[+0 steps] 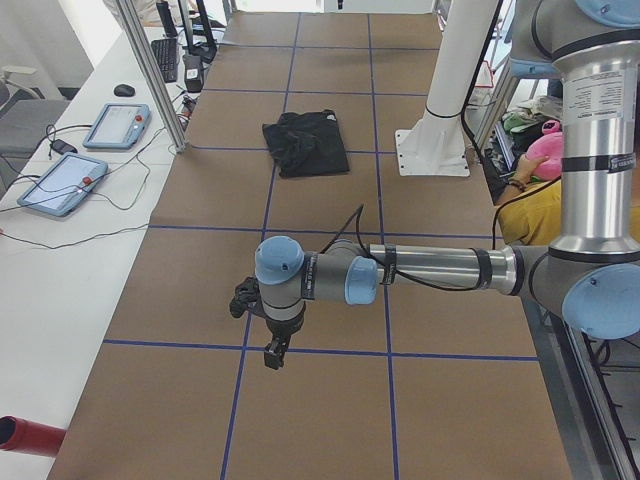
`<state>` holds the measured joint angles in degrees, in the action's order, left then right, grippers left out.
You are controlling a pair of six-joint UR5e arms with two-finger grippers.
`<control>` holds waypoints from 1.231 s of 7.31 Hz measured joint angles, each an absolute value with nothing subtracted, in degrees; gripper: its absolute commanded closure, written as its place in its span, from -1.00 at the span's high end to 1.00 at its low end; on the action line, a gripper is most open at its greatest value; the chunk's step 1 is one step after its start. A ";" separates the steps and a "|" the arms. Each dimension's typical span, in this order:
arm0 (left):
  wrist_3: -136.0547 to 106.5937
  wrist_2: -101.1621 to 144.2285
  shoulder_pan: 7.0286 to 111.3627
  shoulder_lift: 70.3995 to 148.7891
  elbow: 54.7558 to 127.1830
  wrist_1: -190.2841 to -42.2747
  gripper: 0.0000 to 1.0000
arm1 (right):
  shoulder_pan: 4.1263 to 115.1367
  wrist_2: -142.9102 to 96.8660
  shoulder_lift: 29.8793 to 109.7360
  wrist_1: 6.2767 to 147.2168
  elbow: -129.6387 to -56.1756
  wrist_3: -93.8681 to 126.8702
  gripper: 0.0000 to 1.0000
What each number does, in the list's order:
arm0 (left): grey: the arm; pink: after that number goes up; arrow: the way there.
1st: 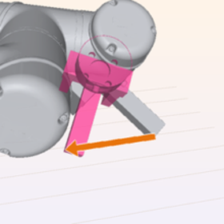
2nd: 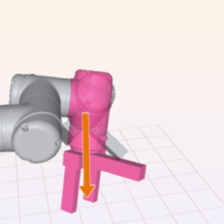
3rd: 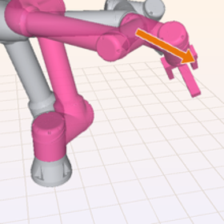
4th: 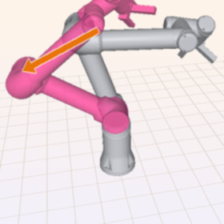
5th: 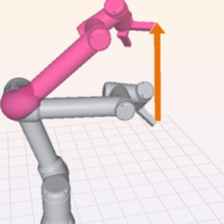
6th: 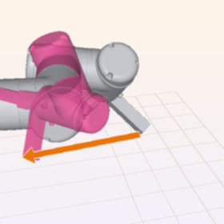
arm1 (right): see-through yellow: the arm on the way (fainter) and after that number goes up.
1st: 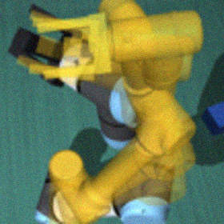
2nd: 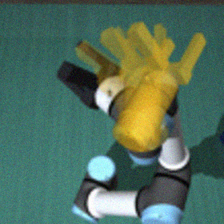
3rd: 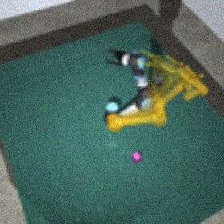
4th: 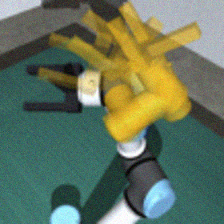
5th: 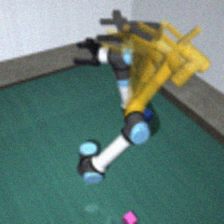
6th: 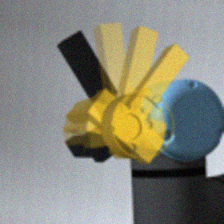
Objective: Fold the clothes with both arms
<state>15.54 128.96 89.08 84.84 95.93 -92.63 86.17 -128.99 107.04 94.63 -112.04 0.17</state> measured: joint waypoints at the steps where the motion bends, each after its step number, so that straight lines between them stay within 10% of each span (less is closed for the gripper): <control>1: 15.58 129.00 89.08 84.74 95.65 -92.68 1.00 | 86.17 -129.04 107.05 94.65 -112.03 0.17 1.00; 9: 15.55 137.80 89.37 81.58 94.40 -92.63 1.00 | 86.17 -129.10 107.03 94.55 -112.31 0.20 1.00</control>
<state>15.55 137.80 89.37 81.58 94.40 -92.63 86.17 -129.10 107.03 94.55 -112.31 0.20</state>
